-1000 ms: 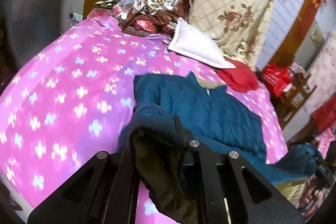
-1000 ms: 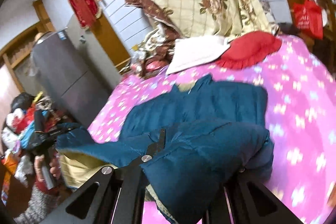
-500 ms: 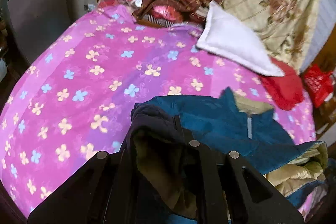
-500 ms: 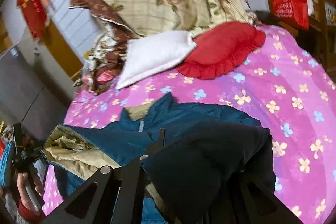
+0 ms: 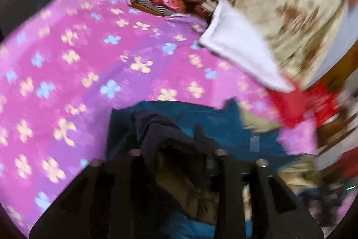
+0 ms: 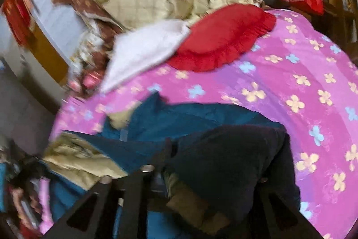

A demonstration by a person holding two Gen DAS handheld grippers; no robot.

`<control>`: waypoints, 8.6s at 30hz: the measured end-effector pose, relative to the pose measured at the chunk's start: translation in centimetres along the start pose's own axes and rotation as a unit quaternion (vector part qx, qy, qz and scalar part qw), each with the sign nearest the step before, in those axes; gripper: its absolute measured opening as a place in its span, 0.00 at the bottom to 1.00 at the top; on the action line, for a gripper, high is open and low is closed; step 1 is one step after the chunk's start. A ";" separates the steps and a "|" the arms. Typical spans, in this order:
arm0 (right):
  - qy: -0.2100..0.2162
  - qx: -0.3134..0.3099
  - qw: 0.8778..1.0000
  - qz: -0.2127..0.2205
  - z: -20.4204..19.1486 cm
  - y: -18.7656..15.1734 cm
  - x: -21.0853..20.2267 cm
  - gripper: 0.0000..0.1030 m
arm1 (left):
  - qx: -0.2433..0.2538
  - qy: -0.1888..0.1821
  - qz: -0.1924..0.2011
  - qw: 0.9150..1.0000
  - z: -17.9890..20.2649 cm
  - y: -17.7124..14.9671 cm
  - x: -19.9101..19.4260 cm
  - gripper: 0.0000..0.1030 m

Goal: Fold large clothes

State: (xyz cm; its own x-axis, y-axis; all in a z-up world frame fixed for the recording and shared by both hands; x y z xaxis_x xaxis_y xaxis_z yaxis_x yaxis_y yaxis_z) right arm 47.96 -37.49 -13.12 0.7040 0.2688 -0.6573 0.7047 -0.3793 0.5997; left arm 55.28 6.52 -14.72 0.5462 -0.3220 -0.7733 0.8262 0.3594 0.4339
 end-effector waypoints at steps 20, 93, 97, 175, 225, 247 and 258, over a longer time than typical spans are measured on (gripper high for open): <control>-0.140 -0.215 0.966 -0.011 -4.8 -5.3 4.1 0.80 | 0.083 -0.014 -0.031 0.996 6.4 -5.6 0.3 0.68; -0.107 -0.068 0.991 0.034 5.2 -20.8 -12.0 0.87 | 0.113 0.112 0.055 0.986 -5.2 -16.6 -10.6 0.85; -0.108 -0.052 0.992 0.046 5.4 -23.5 -14.5 0.87 | 0.144 0.133 0.051 0.979 -4.5 -21.1 -10.6 0.85; -0.153 -0.149 0.971 0.111 -4.9 -30.0 -23.0 0.83 | 0.232 0.126 0.140 0.954 3.6 -35.2 -25.1 0.85; -0.173 -0.177 0.967 0.066 -6.2 -32.6 -19.8 0.83 | 0.190 0.097 0.106 0.971 1.4 -35.6 -23.1 0.85; -0.150 -0.131 0.977 0.072 -2.9 -32.5 -19.9 0.83 | 0.224 0.125 0.092 0.962 3.8 -36.5 -21.7 0.85; -0.147 -0.127 0.978 0.078 -2.5 -32.5 -20.5 0.83 | 0.232 0.121 0.097 0.960 4.9 -36.9 -22.2 0.85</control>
State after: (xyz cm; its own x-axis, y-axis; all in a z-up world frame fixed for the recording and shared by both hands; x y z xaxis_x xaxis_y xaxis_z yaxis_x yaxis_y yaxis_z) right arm 10.83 -28.51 -18.01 0.7758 -0.0545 -0.6286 0.6155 -0.1542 0.7729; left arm 13.31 -3.94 -11.31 0.6945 -0.0557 -0.7173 0.7152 -0.0546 0.6968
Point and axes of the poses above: each gripper's, at about its wrist camera, not at the fingertips, and x roughly the way its jaws point, z to its right, y to its top, the point moved 10 cm from there along x, roughly the way its jaws point, and after that the axes turned 5 degrees about -z, right-handed, at the moved point
